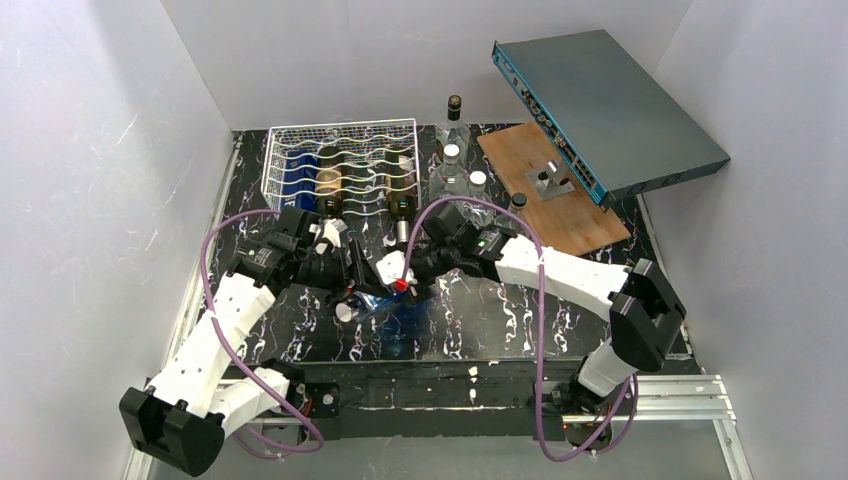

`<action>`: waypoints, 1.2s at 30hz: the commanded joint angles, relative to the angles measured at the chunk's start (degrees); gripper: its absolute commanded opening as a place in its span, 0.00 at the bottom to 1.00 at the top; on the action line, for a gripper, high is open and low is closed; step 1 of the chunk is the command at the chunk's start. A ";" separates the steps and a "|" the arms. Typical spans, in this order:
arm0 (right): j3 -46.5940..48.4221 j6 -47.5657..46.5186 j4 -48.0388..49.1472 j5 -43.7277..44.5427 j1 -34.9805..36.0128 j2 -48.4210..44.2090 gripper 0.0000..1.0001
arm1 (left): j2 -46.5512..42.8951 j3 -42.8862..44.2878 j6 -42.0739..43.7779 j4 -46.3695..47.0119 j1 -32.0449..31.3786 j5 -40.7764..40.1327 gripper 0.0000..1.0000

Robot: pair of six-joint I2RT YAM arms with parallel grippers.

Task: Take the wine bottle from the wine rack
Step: Place the wine bottle at the center of the board.

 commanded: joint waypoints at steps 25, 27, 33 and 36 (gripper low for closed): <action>-10.61 26.40 18.66 -15.30 -9.99 -8.31 0.01 | -19.84 0.05 2.75 25.83 0.21 -16.23 0.98; -11.77 28.51 20.42 -15.94 -10.76 -8.70 0.01 | -22.45 -2.64 2.99 31.26 0.23 -15.93 0.98; -15.38 37.81 28.33 -18.38 -13.94 -9.91 0.01 | -28.80 -11.62 11.53 45.30 0.25 -9.66 0.98; -16.10 40.24 30.02 -18.94 -14.76 -10.14 0.01 | -31.29 -15.98 16.07 51.16 0.24 -6.63 0.98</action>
